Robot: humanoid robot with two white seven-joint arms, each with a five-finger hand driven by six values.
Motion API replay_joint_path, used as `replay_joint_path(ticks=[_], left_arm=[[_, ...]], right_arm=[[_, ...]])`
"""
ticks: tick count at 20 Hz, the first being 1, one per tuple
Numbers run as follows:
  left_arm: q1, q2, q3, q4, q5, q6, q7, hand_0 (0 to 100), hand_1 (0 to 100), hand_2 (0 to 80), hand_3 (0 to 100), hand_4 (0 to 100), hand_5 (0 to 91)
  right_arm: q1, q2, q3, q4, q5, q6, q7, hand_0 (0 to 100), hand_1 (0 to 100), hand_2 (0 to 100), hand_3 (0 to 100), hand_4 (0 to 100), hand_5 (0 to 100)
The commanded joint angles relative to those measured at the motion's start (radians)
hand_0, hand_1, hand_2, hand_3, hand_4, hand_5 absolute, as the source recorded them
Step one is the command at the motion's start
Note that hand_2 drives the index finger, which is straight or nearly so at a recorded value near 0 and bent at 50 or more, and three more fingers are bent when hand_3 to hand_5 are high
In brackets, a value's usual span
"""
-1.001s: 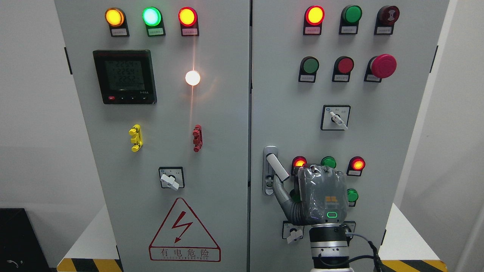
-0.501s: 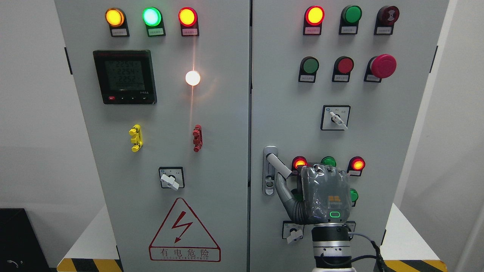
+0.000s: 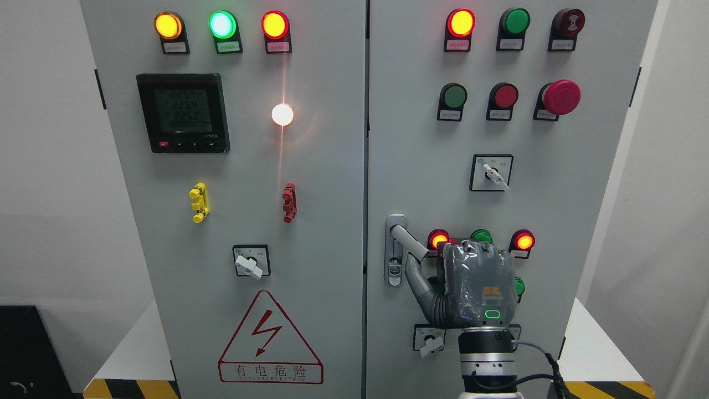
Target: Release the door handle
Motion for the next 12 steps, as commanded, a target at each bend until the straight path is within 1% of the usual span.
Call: replay_joint_path(ticks=[1,12], left_arm=[[0.008,0.0,0.0,0.0,0.0,-0.001,0.0,12,56,0.0,0,0,0.0],[0.008,0.0,0.0,0.0,0.0,0.001,0.0,12,56,0.0,0,0,0.0]], right_arm=[[0.0,-0.001,-0.01,-0.007,-0.001,0.0,0.009,55,30,97,100,98,100],[0.002,-0.002,-0.011,-0.016,-0.001,0.0,0.007,56,29,97,100,98,100]])
